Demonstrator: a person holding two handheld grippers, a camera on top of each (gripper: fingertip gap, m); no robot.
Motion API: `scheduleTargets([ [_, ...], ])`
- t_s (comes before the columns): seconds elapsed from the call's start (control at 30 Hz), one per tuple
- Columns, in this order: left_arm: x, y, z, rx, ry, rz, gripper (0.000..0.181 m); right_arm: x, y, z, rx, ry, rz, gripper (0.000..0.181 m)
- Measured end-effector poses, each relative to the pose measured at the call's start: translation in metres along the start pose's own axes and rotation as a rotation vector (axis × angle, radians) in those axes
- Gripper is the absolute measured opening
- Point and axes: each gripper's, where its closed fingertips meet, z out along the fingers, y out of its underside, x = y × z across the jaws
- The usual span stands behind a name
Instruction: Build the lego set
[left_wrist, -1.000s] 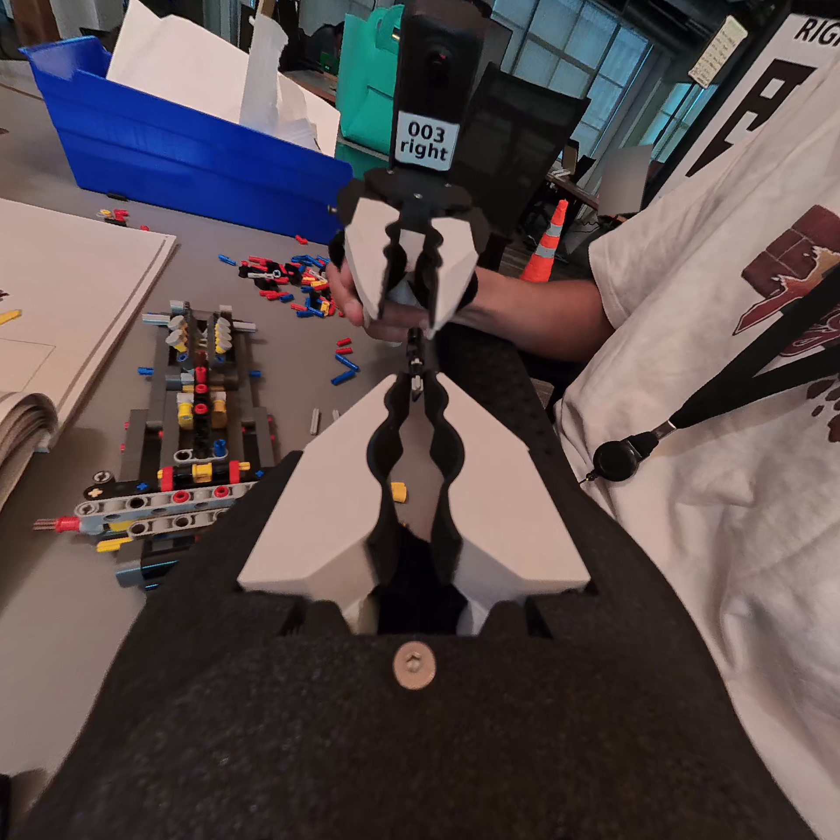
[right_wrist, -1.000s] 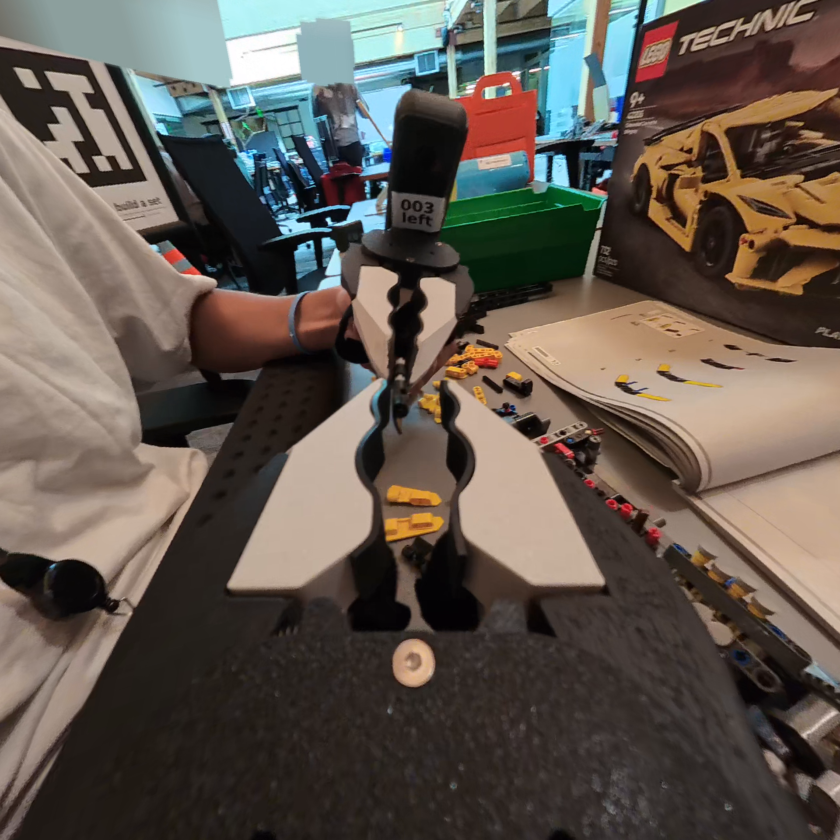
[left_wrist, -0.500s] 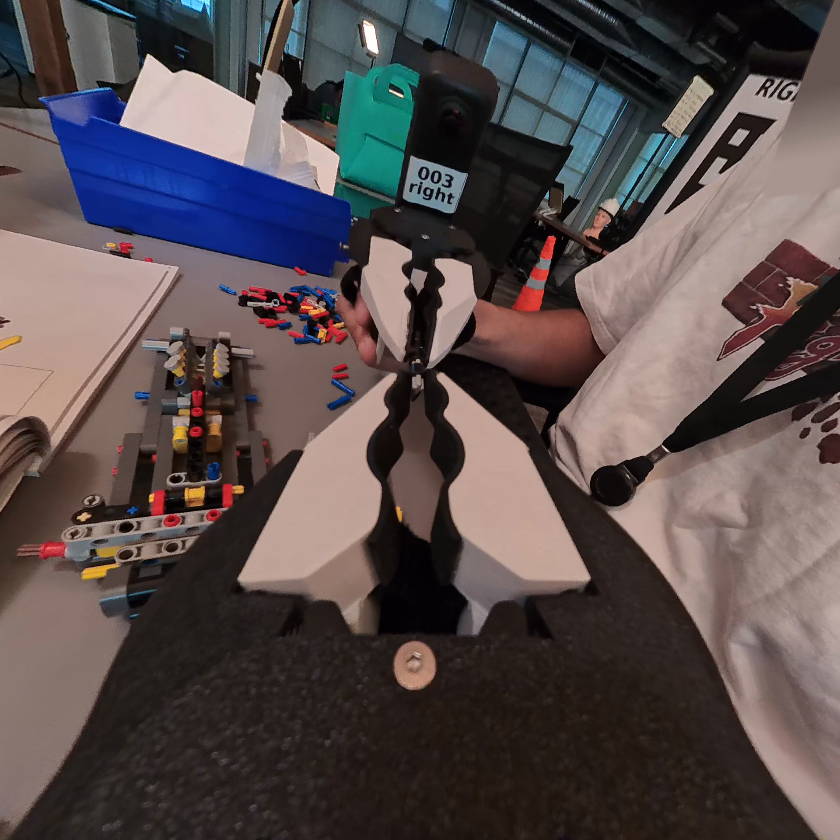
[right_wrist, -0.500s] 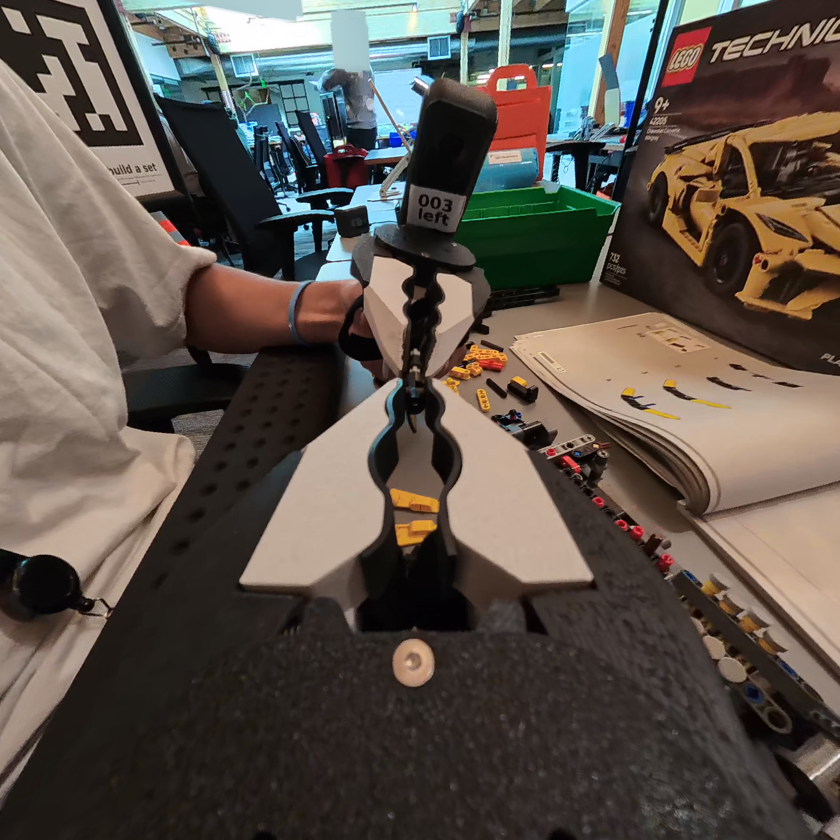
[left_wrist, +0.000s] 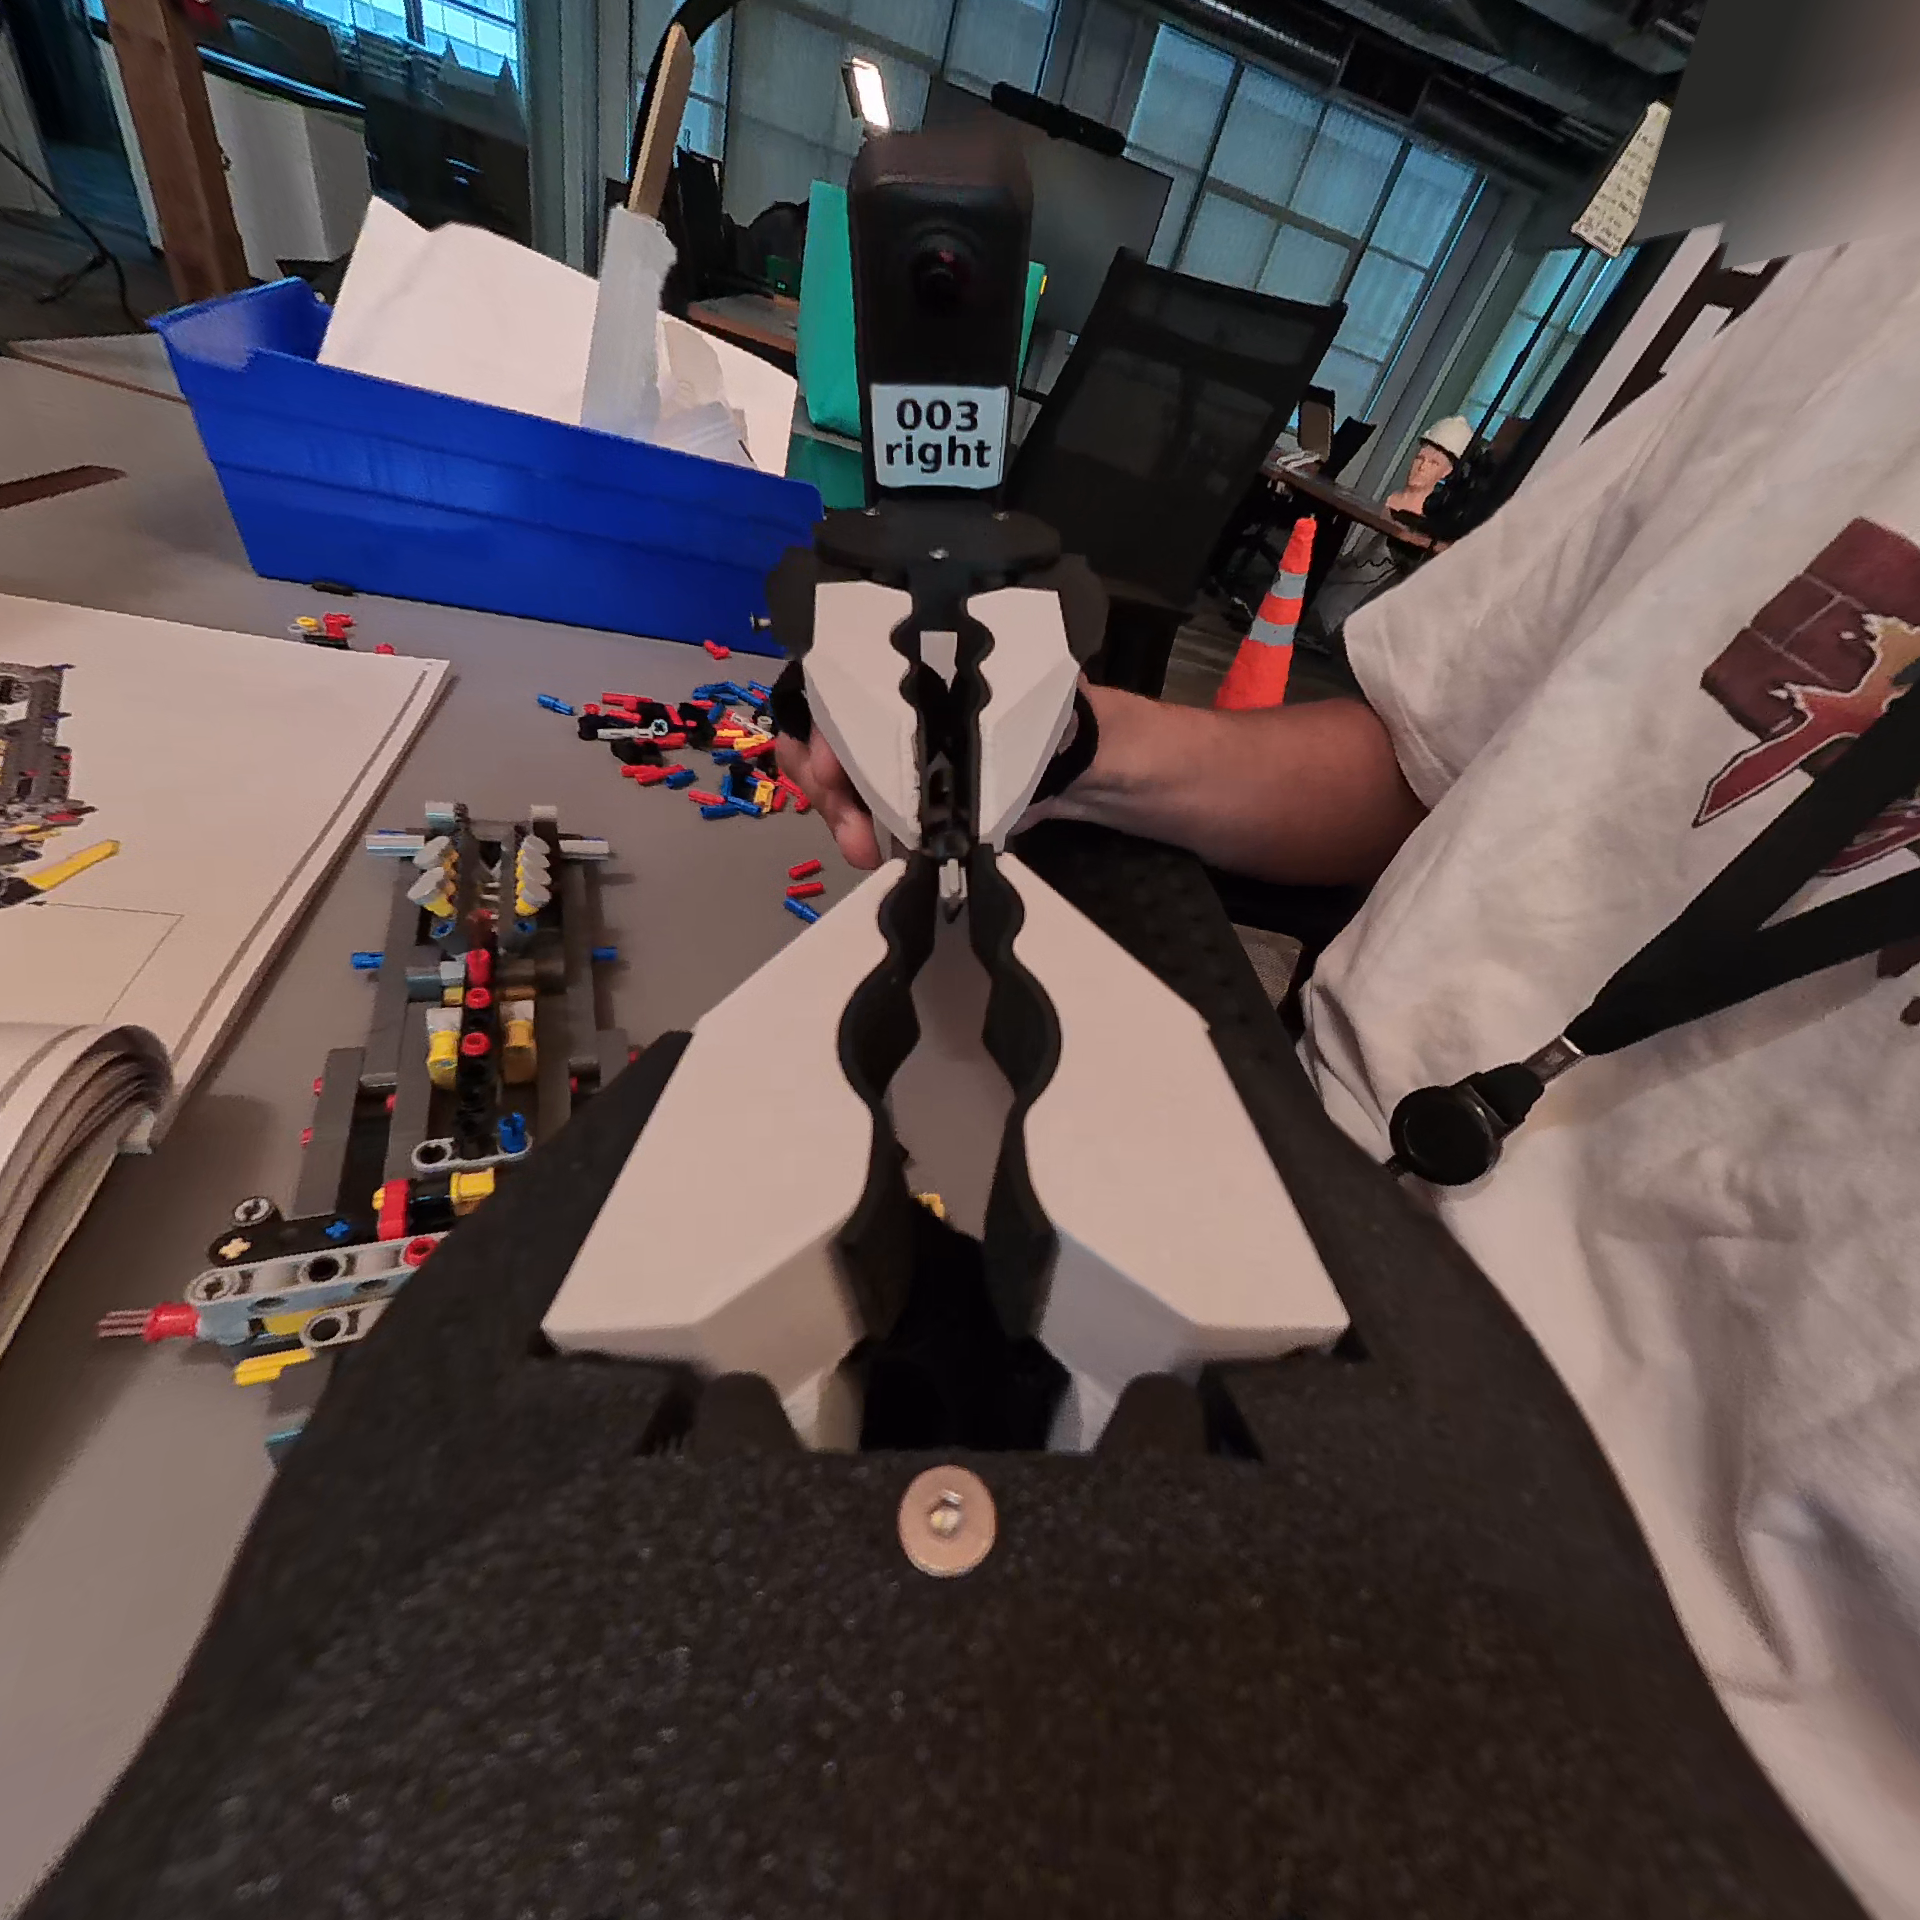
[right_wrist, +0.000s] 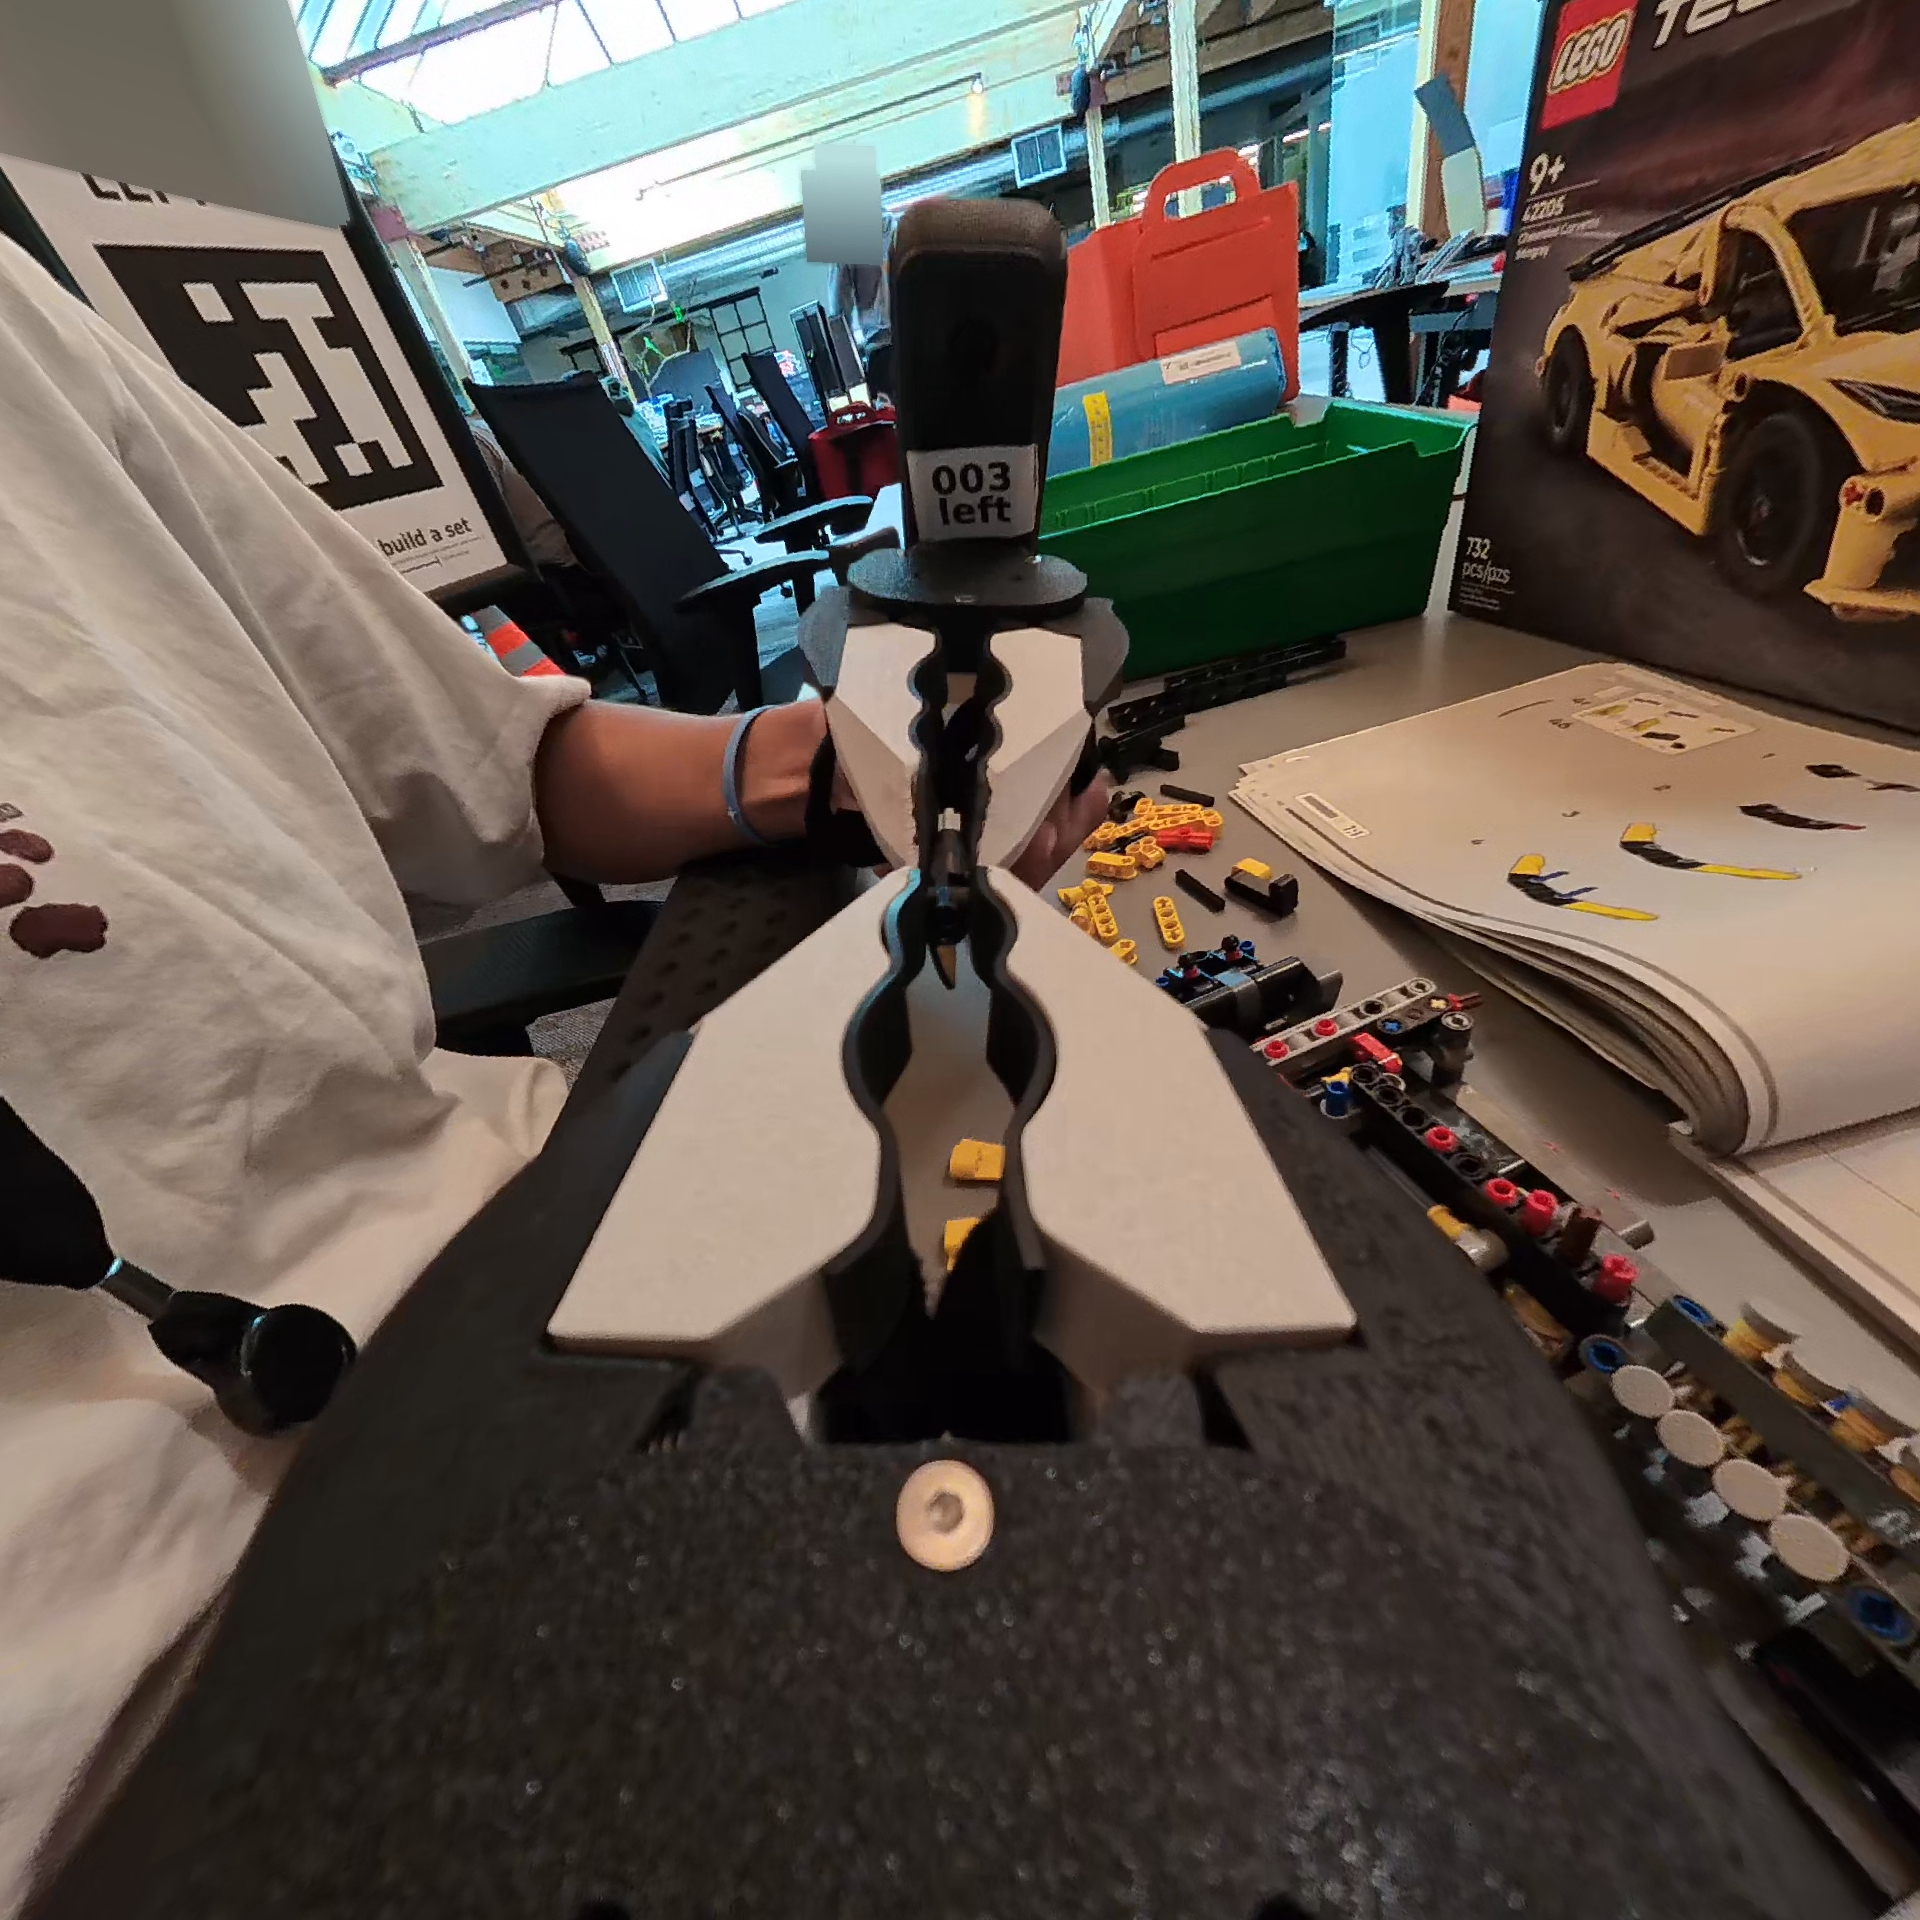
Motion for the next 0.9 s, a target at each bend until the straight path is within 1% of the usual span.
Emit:
scheduleTargets([
  [0.2, -0.003, -0.003, -0.007, 0.026, -0.02, -0.016, 0.004, 0.003, -0.005, -0.006, 0.035, 0.003, 0.028, 0.007],
  [0.3, -0.004, -0.005, -0.011, 0.042, -0.028, -0.017, 0.002, 0.004, -0.002, -0.007, 0.02, 0.003, 0.04, 0.007],
  [0.67, -0.005, 0.002, -0.006, -0.012, -0.062, 0.039, 0.003, 0.004, 0.006, -0.004, -0.021, -0.005, 0.074, 0.007],
  [0.73, -0.008, 0.001, -0.007, 0.004, -0.066, 0.005, 0.003, 0.007, 0.006, -0.003, -0.013, 0.015, 0.073, 0.007],
  [0.83, -0.012, -0.004, -0.009, 0.048, -0.048, -0.077, 0.003, 0.011, 0.008, -0.001, -0.016, 0.03, 0.076, 0.018],
  [0.9, -0.011, -0.003, -0.007, 0.053, -0.033, -0.096, 0.003, 0.011, 0.007, 0.0, -0.013, 0.034, 0.076, 0.02],
])
